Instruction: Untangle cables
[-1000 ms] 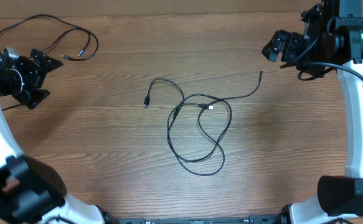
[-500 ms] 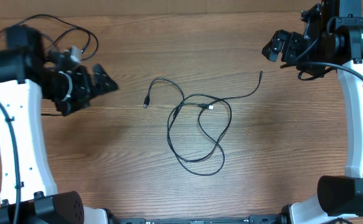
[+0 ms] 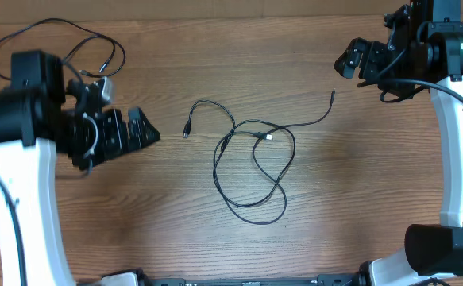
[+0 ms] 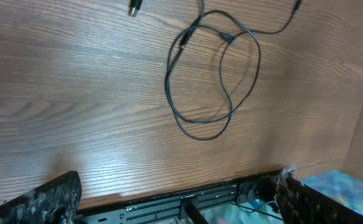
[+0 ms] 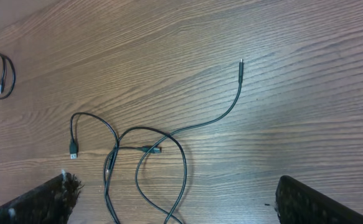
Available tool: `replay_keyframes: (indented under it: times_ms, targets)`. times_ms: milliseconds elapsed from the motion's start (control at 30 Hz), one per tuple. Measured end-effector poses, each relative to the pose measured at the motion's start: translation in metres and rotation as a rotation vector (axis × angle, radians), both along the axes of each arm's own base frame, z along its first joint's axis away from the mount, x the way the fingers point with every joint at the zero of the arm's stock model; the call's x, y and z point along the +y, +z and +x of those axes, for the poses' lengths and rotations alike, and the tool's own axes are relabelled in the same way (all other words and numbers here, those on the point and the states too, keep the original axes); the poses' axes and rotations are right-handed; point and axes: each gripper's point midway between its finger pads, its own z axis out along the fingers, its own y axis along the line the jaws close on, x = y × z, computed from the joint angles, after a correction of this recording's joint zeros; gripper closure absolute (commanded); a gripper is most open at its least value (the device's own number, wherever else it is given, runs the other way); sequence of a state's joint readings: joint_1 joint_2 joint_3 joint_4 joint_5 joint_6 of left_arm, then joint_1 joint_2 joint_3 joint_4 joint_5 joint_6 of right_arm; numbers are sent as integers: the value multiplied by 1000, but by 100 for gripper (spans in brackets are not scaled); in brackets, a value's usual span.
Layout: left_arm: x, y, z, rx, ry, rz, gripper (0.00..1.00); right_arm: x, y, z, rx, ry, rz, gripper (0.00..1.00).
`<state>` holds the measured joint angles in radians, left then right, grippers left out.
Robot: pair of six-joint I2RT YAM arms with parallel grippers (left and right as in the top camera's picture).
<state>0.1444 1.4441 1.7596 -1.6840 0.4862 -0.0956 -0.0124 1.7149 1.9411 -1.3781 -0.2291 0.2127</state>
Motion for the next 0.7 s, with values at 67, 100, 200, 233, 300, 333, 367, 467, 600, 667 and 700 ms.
replay_keyframes:
  times_ms: [67, 100, 200, 233, 300, 333, 367, 467, 600, 667, 700]
  targets:
    - [-6, 5, -19, -32, -14, 7, 1, 0, 0, 0, -1, 0, -1, 0]
    - [-8, 5, -27, -39, -21, 9, 0, 0, 0, 0, 0, 0, -1, 0]
    - [-16, -5, -57, -27, -36, 8, 0, 0, 0, 0, -1, 0, -1, 0]
    - [-17, -10, -65, -18, -37, 6, 1, 0, 0, 0, 0, 0, -1, 0]
    - [-19, -23, -80, 8, -33, 5, 1, 0, 0, 0, -1, 0, -1, 0]
    - [-19, -31, -87, 27, -29, 3, 0, 0, 0, 0, -1, 0, 0, 0]
    - [-20, -38, -93, 43, -26, 1, 1, 0, 0, 0, 0, 0, -1, 0]
    - [-21, -59, -105, 73, -20, -6, 0, 0, 0, 0, -1, 0, -1, 0]
    - [-27, -82, -114, 101, -24, -42, 0, 0, 0, 0, 0, 0, -1, 0]
    - [-32, -91, -114, 108, -27, -73, 0, 0, 0, 0, 0, 0, -1, 0]
    - [-35, -97, -116, 127, -30, -97, 0, 0, 0, 0, -1, -1, -1, 0]
